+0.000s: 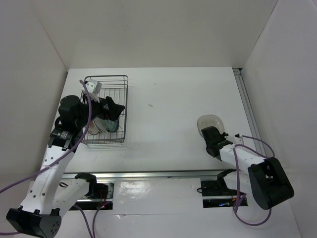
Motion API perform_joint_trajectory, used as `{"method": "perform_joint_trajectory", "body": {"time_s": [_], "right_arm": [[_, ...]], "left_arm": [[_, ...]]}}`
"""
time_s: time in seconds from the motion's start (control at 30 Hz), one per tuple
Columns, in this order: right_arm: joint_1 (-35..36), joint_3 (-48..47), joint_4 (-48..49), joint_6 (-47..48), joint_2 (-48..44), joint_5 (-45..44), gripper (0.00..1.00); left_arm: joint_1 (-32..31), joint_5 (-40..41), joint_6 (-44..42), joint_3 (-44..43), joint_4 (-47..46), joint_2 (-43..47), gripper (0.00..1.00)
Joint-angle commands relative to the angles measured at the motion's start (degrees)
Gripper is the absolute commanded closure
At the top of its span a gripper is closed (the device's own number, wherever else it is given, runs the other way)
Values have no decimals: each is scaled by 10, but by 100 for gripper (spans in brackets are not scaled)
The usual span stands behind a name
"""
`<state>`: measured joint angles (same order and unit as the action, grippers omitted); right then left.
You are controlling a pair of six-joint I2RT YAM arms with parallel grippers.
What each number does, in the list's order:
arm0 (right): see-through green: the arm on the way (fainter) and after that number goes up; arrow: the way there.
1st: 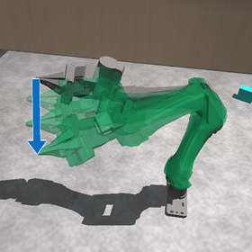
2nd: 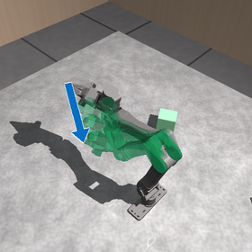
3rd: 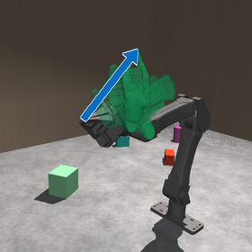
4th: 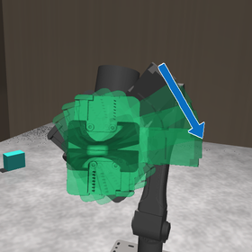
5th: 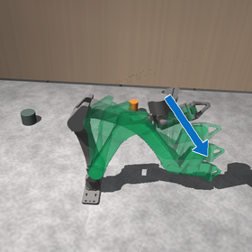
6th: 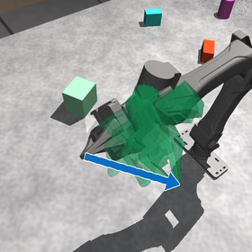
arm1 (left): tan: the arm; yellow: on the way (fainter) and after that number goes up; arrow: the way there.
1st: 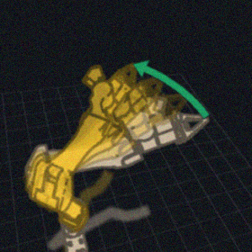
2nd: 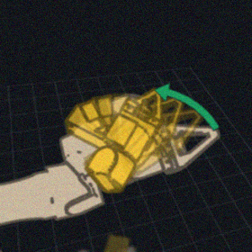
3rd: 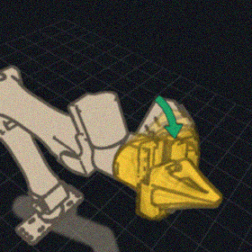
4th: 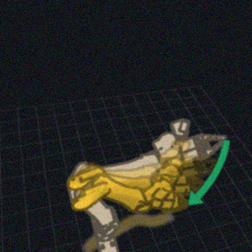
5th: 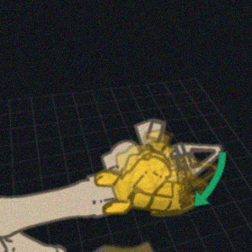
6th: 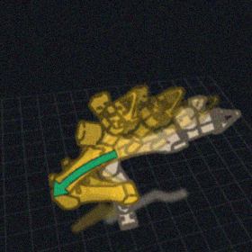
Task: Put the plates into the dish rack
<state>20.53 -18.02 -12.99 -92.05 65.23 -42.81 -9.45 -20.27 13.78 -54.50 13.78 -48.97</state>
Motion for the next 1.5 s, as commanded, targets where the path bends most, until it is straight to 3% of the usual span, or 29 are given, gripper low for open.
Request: {"method": "perform_joint_trajectory", "body": {"time_s": [0.0,0.07,0.1,0.2,0.3,0.43,0.63,0.67,0.7,0.8,0.97,1.13,1.43,1.47], "right_arm": [[-28,28,16,47,-4,42,78],[-53,33,30,76,-14,65,81],[-60,39,36,87,-21,71,91],[-66,49,41,100,-62,71,100],[-66,49,58,115,-107,83,100],[-59,73,125,138,-164,98,100],[-47,137,347,229,-199,159,100],[-47,143,380,246,-190,177,100],[-40,150,474,270,-167,224,100],[9,125,579,360,-94,303,100],[134,23,612,487,-21,298,100],[215,-41,665,529,59,303,100],[249,-103,684,551,112,295,100],[249,-103,689,551,112,295,100]], "left_arm": [[1,-9,7,-5,-30,13,0],[1,-19,14,-5,-30,6,0],[1,-40,14,-5,-30,-2,0],[-12,-100,14,-5,-43,-17,0],[-12,-116,27,-5,-50,-32,0],[-12,-219,52,-17,-66,-90,0],[-12,-258,86,-18,-107,-126,0],[-17,-258,94,-18,-125,-131,0],[-17,-266,94,-18,-134,-131,0],[-35,-288,120,-13,-163,-168,2],[-49,-286,118,-18,-158,-191,2],[-55,-253,100,-24,-124,-211,3],[-55,-187,70,-40,-71,-222,8],[-55,-187,70,-40,-71,-227,15]]}}
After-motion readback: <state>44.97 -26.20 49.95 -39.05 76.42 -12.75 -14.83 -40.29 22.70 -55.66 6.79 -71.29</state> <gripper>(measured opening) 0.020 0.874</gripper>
